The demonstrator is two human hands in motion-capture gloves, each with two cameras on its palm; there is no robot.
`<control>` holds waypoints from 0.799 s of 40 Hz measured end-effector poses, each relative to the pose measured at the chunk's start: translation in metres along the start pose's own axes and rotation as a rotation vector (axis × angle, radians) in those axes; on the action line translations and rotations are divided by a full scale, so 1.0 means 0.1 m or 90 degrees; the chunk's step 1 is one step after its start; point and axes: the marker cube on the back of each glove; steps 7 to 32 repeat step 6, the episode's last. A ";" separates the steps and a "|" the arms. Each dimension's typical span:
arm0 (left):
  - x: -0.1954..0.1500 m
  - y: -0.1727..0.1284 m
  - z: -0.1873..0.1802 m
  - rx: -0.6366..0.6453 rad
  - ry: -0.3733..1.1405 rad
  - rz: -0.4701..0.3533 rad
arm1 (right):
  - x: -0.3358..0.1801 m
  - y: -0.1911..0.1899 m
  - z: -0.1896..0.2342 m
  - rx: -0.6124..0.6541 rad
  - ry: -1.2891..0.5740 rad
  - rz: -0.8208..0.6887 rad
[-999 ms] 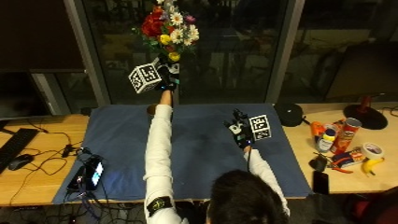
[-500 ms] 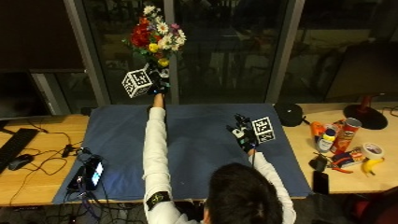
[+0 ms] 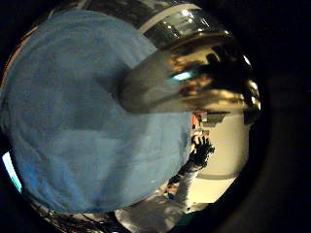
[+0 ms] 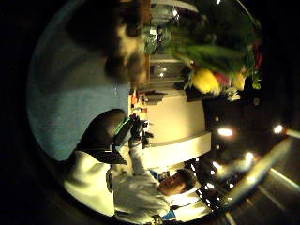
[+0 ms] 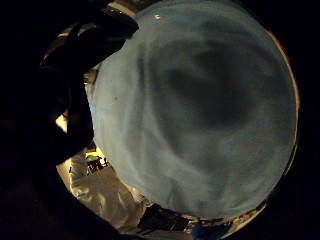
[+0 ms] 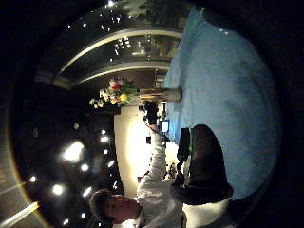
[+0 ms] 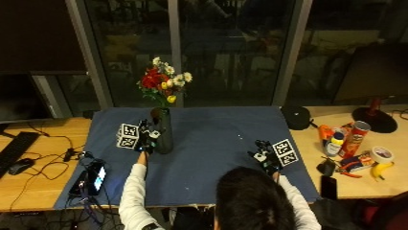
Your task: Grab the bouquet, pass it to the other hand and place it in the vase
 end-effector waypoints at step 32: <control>0.00 0.22 -0.04 0.006 -0.019 0.062 | 0.38 0.05 -0.19 0.077 0.062 0.101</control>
